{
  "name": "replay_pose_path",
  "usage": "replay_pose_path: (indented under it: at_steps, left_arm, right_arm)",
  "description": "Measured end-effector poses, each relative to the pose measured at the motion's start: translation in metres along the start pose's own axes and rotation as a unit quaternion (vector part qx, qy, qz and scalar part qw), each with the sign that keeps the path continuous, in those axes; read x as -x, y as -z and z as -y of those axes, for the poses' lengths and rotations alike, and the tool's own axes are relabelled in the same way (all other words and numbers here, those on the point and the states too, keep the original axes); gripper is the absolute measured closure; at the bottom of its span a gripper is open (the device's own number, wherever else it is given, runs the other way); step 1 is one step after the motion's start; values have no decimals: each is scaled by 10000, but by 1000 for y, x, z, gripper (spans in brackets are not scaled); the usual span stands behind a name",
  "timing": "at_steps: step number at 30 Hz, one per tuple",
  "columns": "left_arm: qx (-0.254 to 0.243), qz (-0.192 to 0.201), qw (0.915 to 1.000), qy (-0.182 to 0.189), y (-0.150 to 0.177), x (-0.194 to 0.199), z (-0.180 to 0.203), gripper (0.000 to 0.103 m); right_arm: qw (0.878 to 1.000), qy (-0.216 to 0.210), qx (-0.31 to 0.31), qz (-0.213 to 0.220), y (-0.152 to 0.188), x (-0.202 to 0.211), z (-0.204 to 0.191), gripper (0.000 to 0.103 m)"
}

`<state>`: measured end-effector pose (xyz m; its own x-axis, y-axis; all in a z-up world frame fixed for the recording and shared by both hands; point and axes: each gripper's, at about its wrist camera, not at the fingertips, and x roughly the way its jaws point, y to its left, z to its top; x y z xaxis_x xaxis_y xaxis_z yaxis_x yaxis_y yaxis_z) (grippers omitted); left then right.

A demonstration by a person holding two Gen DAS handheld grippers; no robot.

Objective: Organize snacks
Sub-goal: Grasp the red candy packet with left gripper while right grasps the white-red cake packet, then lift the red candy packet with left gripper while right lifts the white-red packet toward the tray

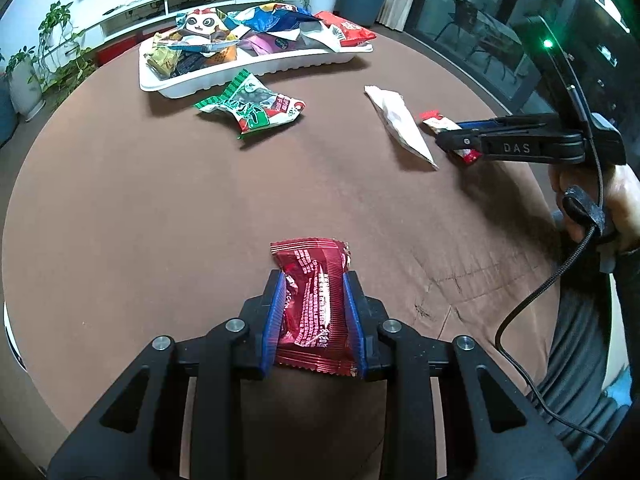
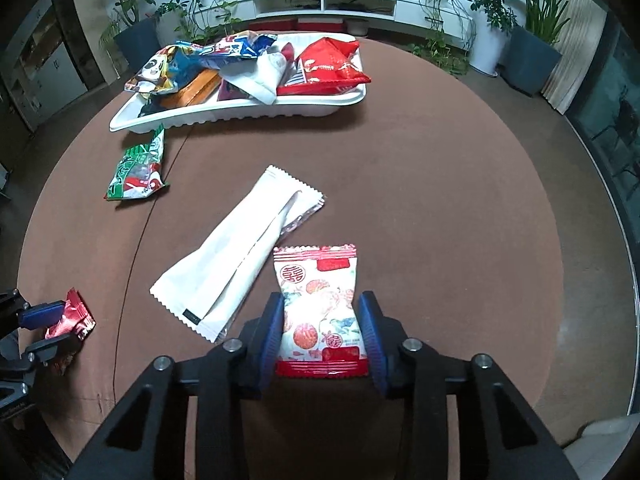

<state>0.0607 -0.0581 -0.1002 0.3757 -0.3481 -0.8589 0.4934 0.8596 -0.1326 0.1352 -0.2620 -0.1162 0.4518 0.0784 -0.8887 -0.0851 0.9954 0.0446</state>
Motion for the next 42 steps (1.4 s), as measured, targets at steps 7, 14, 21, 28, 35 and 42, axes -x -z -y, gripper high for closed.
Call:
replay_pose_path:
  at_steps: [7, 14, 21, 28, 35, 42]
  left_arm:
    - [116, 84, 9999, 18, 0, 2, -2, 79]
    - [160, 146, 9998, 13, -3, 5, -2, 84]
    - [150, 182, 9997, 43, -5, 6, 0, 86]
    - [209, 241, 9994, 100, -5, 9, -3, 87]
    - [318, 393, 9985, 214, -6, 19, -7, 92]
    - [416, 466, 9977, 260, -6, 24, -11, 93]
  right_arm:
    - [9981, -397, -465, 70, 15, 10, 20, 71]
    - [9911, -878, -934, 367, 26, 28, 33, 72]
    - [9866, -1145, -1034, 527, 21, 38, 34, 72]
    - [9825, -1338, -1128, 632, 22, 44, 34, 72]
    - [9791, -1451, -1213, 744, 22, 49, 37, 72]
    - [9766, -1544, -1263, 797, 22, 49, 37, 72]
